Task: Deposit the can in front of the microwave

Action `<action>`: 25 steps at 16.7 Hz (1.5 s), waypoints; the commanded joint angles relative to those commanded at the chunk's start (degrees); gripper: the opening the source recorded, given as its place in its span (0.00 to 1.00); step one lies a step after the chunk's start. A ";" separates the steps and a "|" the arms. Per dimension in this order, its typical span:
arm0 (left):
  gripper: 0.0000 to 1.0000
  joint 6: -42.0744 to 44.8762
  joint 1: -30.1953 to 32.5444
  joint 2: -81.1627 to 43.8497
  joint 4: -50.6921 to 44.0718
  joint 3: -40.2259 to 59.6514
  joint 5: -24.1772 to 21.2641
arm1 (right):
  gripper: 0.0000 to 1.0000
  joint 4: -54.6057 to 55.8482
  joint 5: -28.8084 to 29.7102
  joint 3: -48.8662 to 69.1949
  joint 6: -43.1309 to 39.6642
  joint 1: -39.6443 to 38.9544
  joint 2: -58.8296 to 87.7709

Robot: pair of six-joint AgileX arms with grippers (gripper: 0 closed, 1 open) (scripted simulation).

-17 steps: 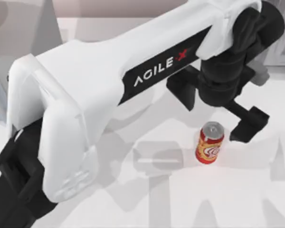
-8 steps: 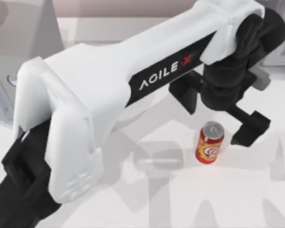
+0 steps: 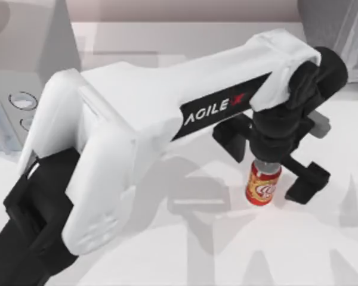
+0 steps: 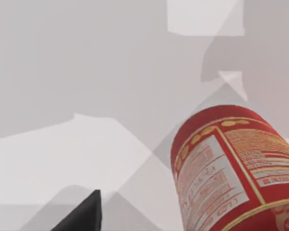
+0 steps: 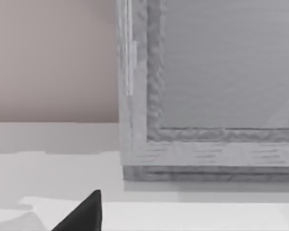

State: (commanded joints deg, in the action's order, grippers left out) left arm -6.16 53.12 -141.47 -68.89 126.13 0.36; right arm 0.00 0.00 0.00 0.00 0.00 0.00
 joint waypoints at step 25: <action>0.00 0.05 -0.03 0.01 -0.02 0.04 -0.03 | 1.00 0.00 0.00 0.00 0.00 0.00 0.00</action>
State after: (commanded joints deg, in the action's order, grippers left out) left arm -6.11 53.09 -141.45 -68.91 126.17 0.33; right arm 0.00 0.00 0.00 0.00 0.00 0.00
